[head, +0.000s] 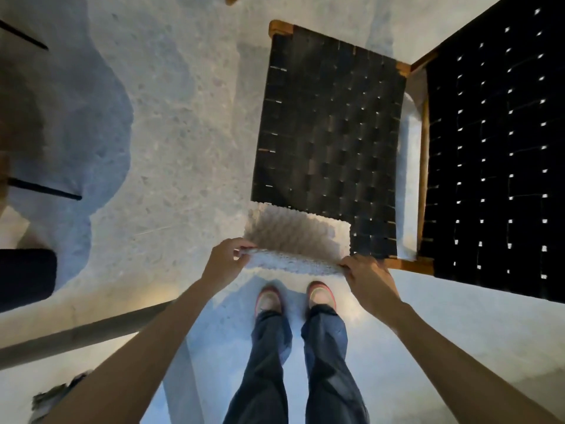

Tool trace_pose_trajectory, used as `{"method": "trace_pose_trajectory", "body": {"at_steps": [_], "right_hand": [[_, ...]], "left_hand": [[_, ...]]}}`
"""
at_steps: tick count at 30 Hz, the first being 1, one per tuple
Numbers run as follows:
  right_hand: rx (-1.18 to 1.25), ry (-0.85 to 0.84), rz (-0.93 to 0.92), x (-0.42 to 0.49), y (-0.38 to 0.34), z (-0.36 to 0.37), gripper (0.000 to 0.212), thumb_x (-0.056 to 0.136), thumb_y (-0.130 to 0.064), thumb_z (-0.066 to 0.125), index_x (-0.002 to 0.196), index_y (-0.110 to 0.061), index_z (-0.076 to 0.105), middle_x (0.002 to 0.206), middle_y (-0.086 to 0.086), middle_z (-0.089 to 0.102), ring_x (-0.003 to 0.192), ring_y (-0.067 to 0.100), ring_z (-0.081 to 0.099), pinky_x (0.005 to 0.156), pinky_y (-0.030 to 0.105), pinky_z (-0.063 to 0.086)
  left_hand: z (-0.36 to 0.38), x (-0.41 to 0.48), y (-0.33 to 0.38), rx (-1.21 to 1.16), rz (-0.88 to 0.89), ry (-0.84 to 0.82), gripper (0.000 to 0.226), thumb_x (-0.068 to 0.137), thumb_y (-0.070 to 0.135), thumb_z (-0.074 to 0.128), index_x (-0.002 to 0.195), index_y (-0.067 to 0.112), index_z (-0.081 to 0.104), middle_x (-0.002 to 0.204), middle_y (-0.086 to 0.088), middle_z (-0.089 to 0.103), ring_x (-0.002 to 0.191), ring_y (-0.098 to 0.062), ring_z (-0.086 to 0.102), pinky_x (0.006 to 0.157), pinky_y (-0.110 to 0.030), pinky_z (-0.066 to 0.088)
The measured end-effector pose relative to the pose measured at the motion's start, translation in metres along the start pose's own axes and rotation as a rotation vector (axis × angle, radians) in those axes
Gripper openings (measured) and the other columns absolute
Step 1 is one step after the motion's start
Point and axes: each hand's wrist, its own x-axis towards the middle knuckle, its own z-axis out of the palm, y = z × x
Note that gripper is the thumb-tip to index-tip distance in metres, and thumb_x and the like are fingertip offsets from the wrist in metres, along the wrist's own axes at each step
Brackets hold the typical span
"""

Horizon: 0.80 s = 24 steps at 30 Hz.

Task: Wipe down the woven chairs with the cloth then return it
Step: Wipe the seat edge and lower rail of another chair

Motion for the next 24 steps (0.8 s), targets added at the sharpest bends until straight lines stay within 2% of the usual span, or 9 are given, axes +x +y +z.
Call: {"method": "trace_pose_trajectory", "body": {"at_steps": [3, 6, 8, 10, 12, 16, 19, 22, 24], "right_hand": [[0.063, -0.015, 0.032, 0.025, 0.002, 0.005, 0.026, 0.1, -0.023, 0.048, 0.12, -0.018, 0.062, 0.115, 0.003, 0.067, 0.101, 0.023, 0.062, 0.092, 0.038, 0.051], [0.121, -0.013, 0.063, 0.055, 0.009, 0.003, 0.027, 0.102, -0.026, 0.044, 0.12, -0.015, 0.06, 0.111, 0.007, 0.068, 0.091, 0.024, 0.066, 0.083, 0.039, 0.056], [0.157, 0.011, 0.091, 0.076, 0.013, 0.004, 0.029, 0.102, -0.028, 0.042, 0.122, -0.016, 0.059, 0.113, 0.008, 0.067, 0.092, 0.024, 0.065, 0.085, 0.038, 0.055], [0.235, 0.097, 0.157, 0.096, 0.016, 0.007, 0.03, 0.102, -0.029, 0.042, 0.124, -0.018, 0.058, 0.124, 0.007, 0.062, 0.107, 0.024, 0.058, 0.097, 0.037, 0.049], [0.258, 0.194, 0.226, 0.109, 0.017, 0.016, 0.033, 0.1, -0.029, 0.046, 0.132, -0.022, 0.051, 0.14, 0.005, 0.049, 0.127, 0.026, 0.041, 0.109, 0.041, 0.033], [0.305, 0.187, 0.306, 0.108, 0.016, 0.045, 0.043, 0.098, -0.031, 0.049, 0.14, -0.025, 0.04, 0.149, 0.003, 0.035, 0.134, 0.027, 0.028, 0.11, 0.043, 0.031], [0.33, 0.141, 0.331, 0.097, 0.019, 0.071, 0.051, 0.098, -0.038, 0.048, 0.145, -0.026, 0.032, 0.15, 0.003, 0.032, 0.133, 0.027, 0.029, 0.109, 0.045, 0.032], [0.414, 0.198, 0.382, 0.084, 0.022, 0.088, 0.059, 0.094, -0.045, 0.052, 0.146, -0.025, 0.031, 0.151, 0.003, 0.031, 0.131, 0.027, 0.031, 0.108, 0.044, 0.033], [0.526, 0.211, 0.508, 0.082, 0.026, 0.094, 0.065, 0.091, -0.048, 0.056, 0.144, -0.018, 0.033, 0.15, 0.006, 0.033, 0.13, 0.028, 0.032, 0.107, 0.043, 0.032]], "left_hand": [[-0.004, 0.017, -0.01, -0.26, -0.166, -0.012, 0.035, 0.076, -0.012, 0.066, 0.092, 0.019, 0.069, 0.092, -0.003, 0.067, 0.076, -0.012, 0.063, 0.065, -0.018, 0.053], [-0.008, 0.04, -0.009, -0.42, -0.256, 0.01, 0.034, 0.077, -0.014, 0.065, 0.1, 0.011, 0.07, 0.09, -0.003, 0.065, 0.074, -0.013, 0.064, 0.071, -0.029, 0.057], [-0.007, 0.056, -0.005, -0.469, -0.242, 0.021, 0.029, 0.083, -0.008, 0.062, 0.1, 0.014, 0.068, 0.098, -0.006, 0.064, 0.078, -0.017, 0.065, 0.075, -0.029, 0.056], [0.001, 0.065, 0.0, -0.319, -0.114, 0.095, 0.026, 0.087, -0.003, 0.058, 0.105, 0.014, 0.066, 0.104, -0.005, 0.064, 0.084, -0.015, 0.064, 0.074, -0.017, 0.051], [0.013, 0.066, 0.004, -0.135, 0.066, 0.163, 0.028, 0.086, 0.001, 0.059, 0.111, 0.013, 0.064, 0.11, 0.001, 0.06, 0.091, -0.007, 0.059, 0.074, -0.006, 0.043], [0.035, 0.07, -0.002, 0.193, 0.33, 0.054, 0.053, 0.075, 0.012, 0.076, 0.124, 0.014, 0.058, 0.128, -0.005, 0.052, 0.117, -0.019, 0.046, 0.093, -0.019, 0.029], [0.043, 0.084, -0.007, 0.309, 0.281, 0.051, 0.051, 0.08, 0.02, 0.073, 0.128, 0.017, 0.056, 0.135, -0.002, 0.053, 0.121, -0.023, 0.049, 0.103, -0.036, 0.034], [0.043, 0.095, -0.01, 0.23, 0.142, 0.201, 0.031, 0.088, 0.012, 0.064, 0.118, 0.016, 0.064, 0.112, -0.009, 0.063, 0.103, -0.031, 0.055, 0.092, -0.04, 0.041], [0.042, 0.1, -0.012, 0.136, 0.035, 0.266, 0.027, 0.086, 0.004, 0.062, 0.111, 0.014, 0.068, 0.102, -0.015, 0.059, 0.099, -0.034, 0.054, 0.091, -0.039, 0.042]]}}
